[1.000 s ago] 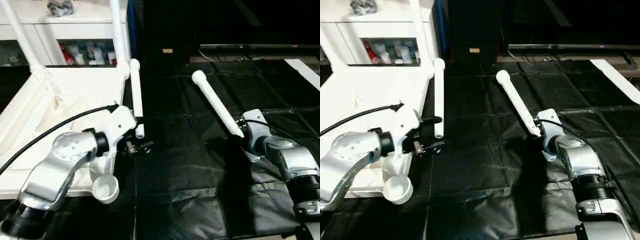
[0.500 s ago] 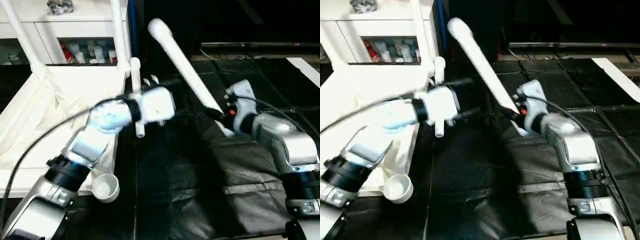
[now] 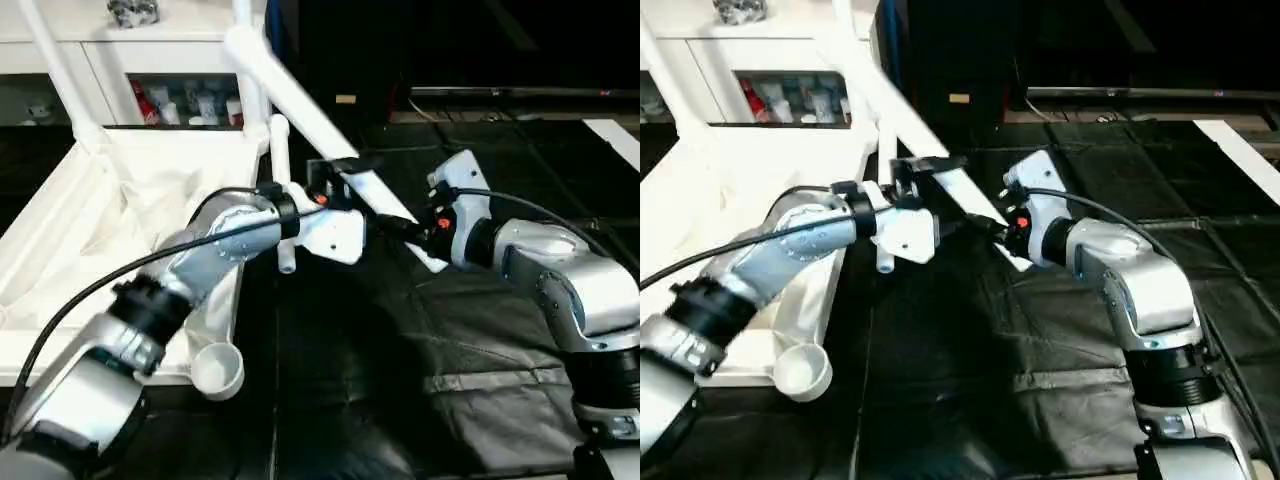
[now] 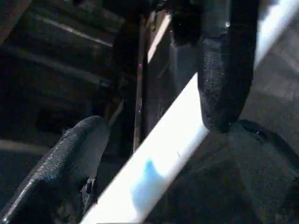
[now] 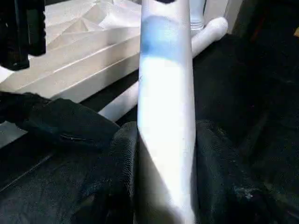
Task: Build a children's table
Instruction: Pick table leg
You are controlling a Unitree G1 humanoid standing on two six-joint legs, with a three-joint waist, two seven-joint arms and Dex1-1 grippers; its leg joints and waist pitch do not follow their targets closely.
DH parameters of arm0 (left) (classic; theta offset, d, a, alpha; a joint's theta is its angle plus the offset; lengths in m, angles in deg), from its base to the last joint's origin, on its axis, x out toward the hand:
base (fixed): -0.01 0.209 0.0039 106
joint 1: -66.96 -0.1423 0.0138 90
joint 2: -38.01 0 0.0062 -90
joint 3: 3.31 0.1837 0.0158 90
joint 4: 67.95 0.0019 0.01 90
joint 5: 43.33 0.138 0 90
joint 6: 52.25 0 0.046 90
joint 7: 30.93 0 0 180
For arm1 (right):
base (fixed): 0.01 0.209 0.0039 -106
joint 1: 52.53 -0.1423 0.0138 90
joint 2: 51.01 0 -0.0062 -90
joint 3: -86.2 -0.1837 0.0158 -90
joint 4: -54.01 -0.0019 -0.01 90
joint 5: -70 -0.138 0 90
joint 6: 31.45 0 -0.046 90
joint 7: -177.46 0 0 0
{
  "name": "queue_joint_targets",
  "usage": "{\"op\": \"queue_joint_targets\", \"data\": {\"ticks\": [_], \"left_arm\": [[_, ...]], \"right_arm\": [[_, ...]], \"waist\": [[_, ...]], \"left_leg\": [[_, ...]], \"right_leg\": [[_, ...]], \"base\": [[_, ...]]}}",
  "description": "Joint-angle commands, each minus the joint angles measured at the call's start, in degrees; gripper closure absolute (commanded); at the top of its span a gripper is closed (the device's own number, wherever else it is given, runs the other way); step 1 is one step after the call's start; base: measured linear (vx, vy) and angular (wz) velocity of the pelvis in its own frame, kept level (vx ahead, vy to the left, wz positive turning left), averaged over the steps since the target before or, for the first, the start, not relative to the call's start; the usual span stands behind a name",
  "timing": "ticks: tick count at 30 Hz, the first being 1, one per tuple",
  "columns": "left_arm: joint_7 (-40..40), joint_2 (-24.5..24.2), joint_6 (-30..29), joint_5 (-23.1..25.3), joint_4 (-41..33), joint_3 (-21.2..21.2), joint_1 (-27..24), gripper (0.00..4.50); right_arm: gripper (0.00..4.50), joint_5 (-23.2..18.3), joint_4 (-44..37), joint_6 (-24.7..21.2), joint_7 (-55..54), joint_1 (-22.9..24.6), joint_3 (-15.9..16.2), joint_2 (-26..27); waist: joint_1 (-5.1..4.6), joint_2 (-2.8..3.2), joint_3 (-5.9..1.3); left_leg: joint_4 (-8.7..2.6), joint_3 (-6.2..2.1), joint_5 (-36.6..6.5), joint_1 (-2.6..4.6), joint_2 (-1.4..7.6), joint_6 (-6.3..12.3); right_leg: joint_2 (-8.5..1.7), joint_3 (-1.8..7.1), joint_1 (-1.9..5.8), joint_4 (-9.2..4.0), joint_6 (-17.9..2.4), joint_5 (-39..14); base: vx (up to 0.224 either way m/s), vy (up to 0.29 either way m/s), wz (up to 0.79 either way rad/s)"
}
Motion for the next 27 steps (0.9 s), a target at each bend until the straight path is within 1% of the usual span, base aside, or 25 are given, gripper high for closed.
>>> {"op": "queue_joint_targets", "data": {"ticks": [1,2,3,6,7,8,10,11,12,13,16,18,21,24,25,27], "left_arm": [[-1.4,0.4,1.3,2.5,2.1,1.7,1.5,0.0],[-2.6,0.5,1.7,3.7,3.6,2.1,2.1,0.0],[-4.0,0.5,1.6,4.7,4.7,2.2,2.7,0.0],[-6.9,0.8,1.0,6.3,7.6,1.6,4.4,0.0],[-7.4,0.9,1.2,6.6,8.3,1.3,4.7,0.28],[-6.9,1.1,1.3,6.0,9.0,1.0,4.9,0.35],[-6.7,1.4,2.3,5.9,10.3,0.7,5.2,0.35],[-7.0,1.4,3.2,6.5,11.0,1.1,5.6,0.41],[-7.0,1.4,3.2,6.5,11.0,1.1,5.6,0.55],[-7.4,1.4,3.7,6.9,11.3,1.4,5.8,0.71],[-8.2,1.5,5.3,8.1,12.6,2.2,6.5,0.86],[-8.6,1.6,6.0,8.5,13.7,2.5,7.1,1.13],[-8.8,1.8,6.5,8.7,14.5,2.4,7.4,1.32],[-8.8,1.8,7.6,9.0,15.2,2.3,7.5,1.65],[-8.8,1.8,7.8,9.0,15.3,2.3,7.4,1.65],[-9.1,1.7,8.4,9.4,15.7,2.5,7.5,1.81]], "right_arm": [[3.14,-1.4,-2.2,-0.3,0.6,-0.5,0.7,0.2],[3.14,-1.5,-2.5,-0.6,0.6,-0.6,0.7,0.3],[3.14,-1.6,-2.8,-0.8,0.7,-0.6,0.7,0.3],[3.14,-2.0,-3.9,-1.3,1.1,-0.4,0.9,0.1],[3.14,-2.1,-4.2,-1.5,1.2,-0.3,0.9,0.0],[3.14,-2.2,-4.7,-1.8,1.3,-0.2,1.0,-0.1],[3.14,-2.4,-5.4,-2.1,1.8,0.0,1.3,-0.4],[3.14,-2.4,-5.6,-2.2,2.0,0.1,1.5,-0.6],[3.14,-2.4,-5.6,-2.2,2.0,0.1,1.5,-0.6],[3.14,-2.3,-5.7,-2.3,2.1,0.1,1.6,-0.7],[3.14,-2.1,-5.8,-2.2,2.4,0.0,2.1,-1.1],[3.14,-2.2,-5.7,-2.2,2.2,-0.2,2.2,-1.4],[3.14,-2.0,-5.6,-2.3,2.1,-0.3,2.2,-1.4],[3.14,-1.6,-5.3,-2.1,2.2,-0.4,2.4,-1.9],[3.14,-1.5,-5.1,-2.0,2.2,-0.5,2.3,-2.1],[3.14,-1.3,-4.8,-1.8,2.4,-0.6,2.1,-2.7]], "waist": [[0.28,-0.13,-4.29],[0.28,-0.13,-4.29],[0.33,-0.08,-4.32],[0.3,-0.13,-4.27],[0.28,-0.19,-4.33],[0.34,-0.14,-4.34],[0.39,-0.13,-4.33],[0.46,-0.17,-4.37],[0.46,-0.31,-4.32],[0.53,-0.27,-4.33],[0.83,-0.24,-4.4],[1.06,-0.17,-4.38],[1.45,-0.25,-4.43],[1.5,-0.28,-4.43],[1.48,-0.29,-4.39],[1.5,-0.36,-4.38]], "left_leg": [[-3.81,-1.96,-1.2,1.36,5.1,0.04],[-3.77,-1.94,-1.1,1.35,5.01,-0.03],[-3.77,-2.0,-1.0,1.3,5.05,-0.01],[-3.76,-1.99,-1.7,1.33,4.93,-0.07],[-3.79,-2.11,-1.5,1.29,5.04,-0.13],[-3.75,-2.1,-1.4,1.35,5.09,-0.07],[-3.76,-2.06,-1.2,1.31,5.04,-0.04],[-3.7,-2.02,-1.1,1.32,5.03,0.07],[-3.74,-1.99,-1.2,1.33,5.03,0.17],[-3.75,-2.01,-1.3,1.34,5.07,0.16],[-3.65,-1.99,-1.1,1.34,5.1,0.3],[-3.7,-1.99,-1.2,1.44,5.17,0.1],[-3.67,-1.97,-0.7,1.4,5.12,0.0],[-3.68,-2.01,-0.8,1.39,5.16,-0.12],[-3.71,-1.98,-1.0,1.4,5.14,-0.18],[-3.73,-2.02,-1.1,1.38,5.2,-0.13]], "right_leg": [[-6.67,2.76,2.86,-3.07,-14.2,13.5],[-6.56,2.75,2.83,-3.06,-14.2,13.7],[-6.7,2.77,2.9,-3.0,-14.2,14.0],[-6.62,2.77,2.9,-3.17,-13.9,13.1],[-6.71,2.79,3.02,-3.07,-13.9,13.4],[-6.79,2.8,2.93,-3.09,-14.0,13.7],[-6.71,2.77,2.91,-3.05,-14.5,13.9],[-6.72,2.77,2.88,-3.01,-14.7,14.3],[-6.65,2.76,2.86,-3.07,-14.7,14.2],[-6.76,2.79,2.85,-3.03,-14.7,14.0],[-6.82,2.84,2.88,-3.06,-14.5,14.0],[-6.8,2.82,2.74,-3.03,-14.5,13.9],[-6.82,2.81,2.77,-2.9,-14.3,14.5],[-6.79,2.78,2.74,-2.9,-14.3,14.4],[-6.8,2.79,2.73,-2.93,-14.3,14.2],[-6.85,2.8,2.81,-2.98,-14.1,13.9]], "base": [[0.0,0.0,0.0],[0.0,0.0,0.0],[0.0,0.0,0.0],[0.0,0.0,0.0],[0.0,0.0,0.0],[0.0,0.0,0.0],[0.0,0.0,0.0],[0.0,0.0,0.0],[0.0,0.0,0.0],[0.0,0.0,0.0],[0.0,0.0,0.0],[0.0,0.0,0.0],[0.0,0.0,0.0],[0.0,0.0,0.0],[0.0,0.0,0.0],[0.0,0.0,0.0]]}}
